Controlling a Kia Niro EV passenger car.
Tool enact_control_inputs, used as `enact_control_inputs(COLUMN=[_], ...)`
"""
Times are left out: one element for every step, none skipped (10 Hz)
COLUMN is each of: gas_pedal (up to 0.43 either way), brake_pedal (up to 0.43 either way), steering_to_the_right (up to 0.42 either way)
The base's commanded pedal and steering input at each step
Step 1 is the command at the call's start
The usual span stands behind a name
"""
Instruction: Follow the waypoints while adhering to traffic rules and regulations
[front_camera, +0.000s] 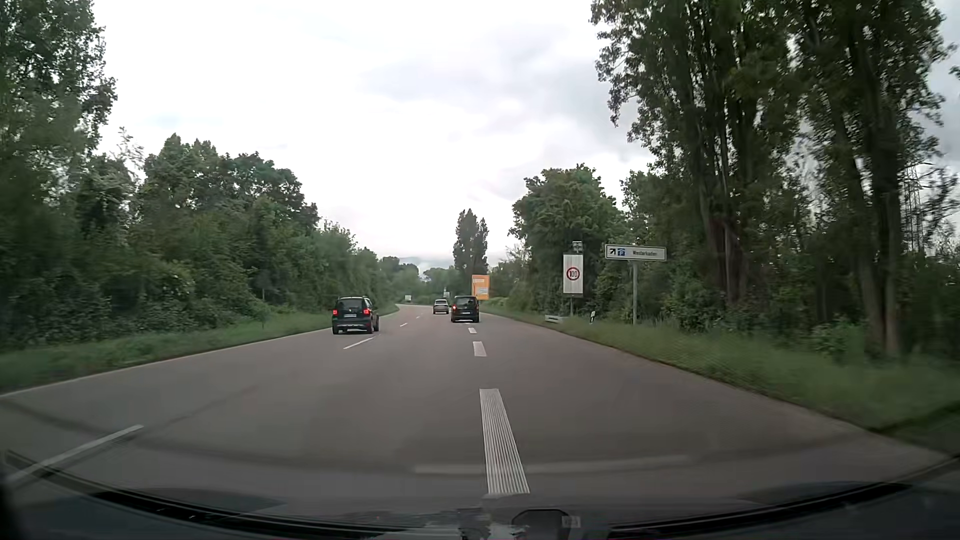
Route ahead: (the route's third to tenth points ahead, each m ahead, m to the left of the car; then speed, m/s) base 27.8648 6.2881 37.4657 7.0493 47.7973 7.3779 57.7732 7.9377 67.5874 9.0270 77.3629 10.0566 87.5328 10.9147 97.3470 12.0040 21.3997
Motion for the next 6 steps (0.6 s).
enact_control_inputs(gas_pedal=[0.13, 0.13, 0.13, 0.13, 0.13, 0.13], brake_pedal=[0.0, 0.0, 0.0, 0.0, 0.0, 0.0], steering_to_the_right=[-0.002, -0.002, -0.002, -0.003, -0.004, -0.005])
